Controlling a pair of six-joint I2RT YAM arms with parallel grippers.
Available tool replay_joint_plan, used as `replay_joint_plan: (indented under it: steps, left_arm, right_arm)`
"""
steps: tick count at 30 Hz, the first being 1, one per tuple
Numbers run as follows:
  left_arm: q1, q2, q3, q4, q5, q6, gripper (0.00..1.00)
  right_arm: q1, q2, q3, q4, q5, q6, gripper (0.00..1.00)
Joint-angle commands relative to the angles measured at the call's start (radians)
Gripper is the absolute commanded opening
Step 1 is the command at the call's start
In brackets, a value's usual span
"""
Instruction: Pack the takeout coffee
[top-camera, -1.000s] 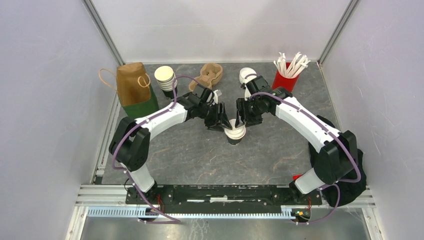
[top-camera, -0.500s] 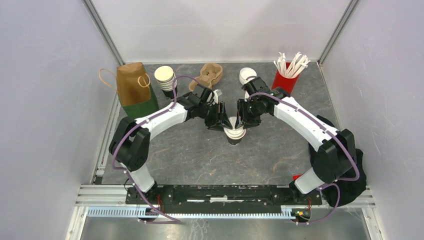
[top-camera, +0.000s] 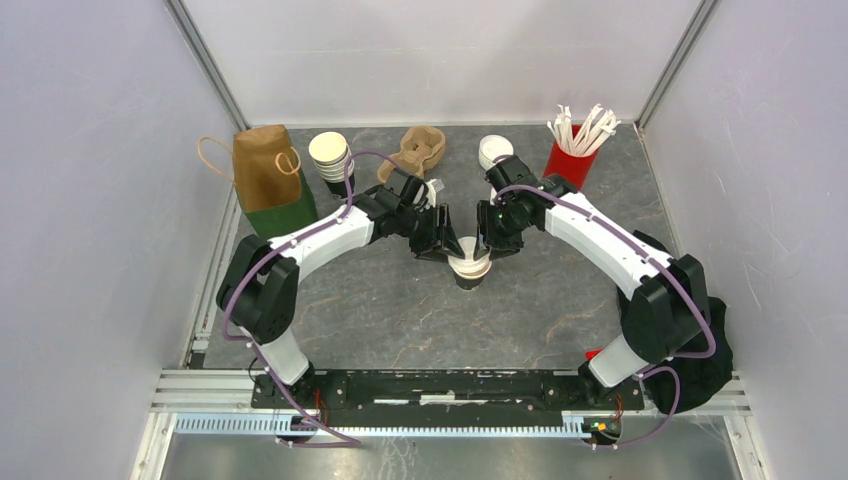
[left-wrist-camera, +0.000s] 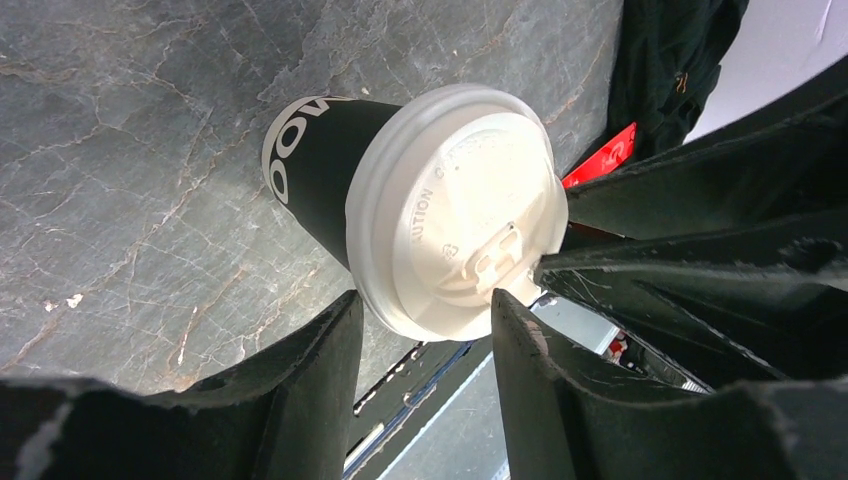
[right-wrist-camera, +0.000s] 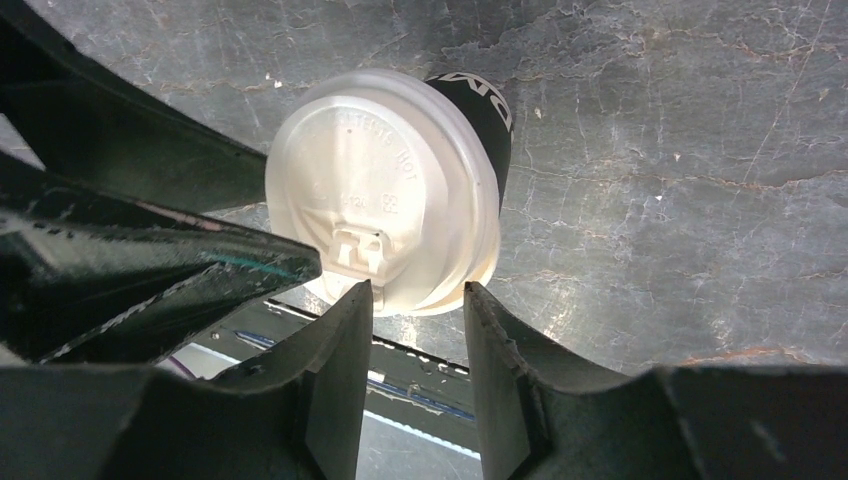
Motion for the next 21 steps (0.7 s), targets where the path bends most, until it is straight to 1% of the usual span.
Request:
replay_joint_plan:
  steps: [1, 7, 10, 13, 15, 17, 21]
  left_arm:
    - [-0.007, -0.043, 0.000, 0.042, 0.040, 0.046, 0.56]
    - [-0.016, -0.035, 0.004, 0.044, 0.045, 0.046, 0.52]
    - [-0.021, -0.035, 0.002, 0.044, 0.045, 0.046, 0.51]
    - [-0.024, -0.035, 0.005, 0.045, 0.047, 0.046, 0.50]
    - [-0.026, -0.036, 0.007, 0.044, 0.048, 0.046, 0.50]
    - [-0.026, -0.036, 0.009, 0.045, 0.050, 0.046, 0.50]
    - [-0.026, -0.036, 0.008, 0.044, 0.050, 0.046, 0.50]
  right_arm:
    - [0.009, 0.023, 0.046, -0.003, 0.039, 0.018, 0.43]
    - [0.007, 0.020, 0.047, -0.012, 0.053, 0.027, 0.45]
    - [0.008, 0.023, 0.053, -0.014, 0.057, 0.027, 0.46]
    - [0.008, 0.025, 0.055, -0.015, 0.061, 0.027, 0.45]
    - [0.007, 0.027, 0.057, -0.014, 0.065, 0.027, 0.43]
    - [0.009, 0.027, 0.064, -0.011, 0.062, 0.027, 0.36]
    - [0.007, 0.025, 0.073, -0.011, 0.063, 0.023, 0.30]
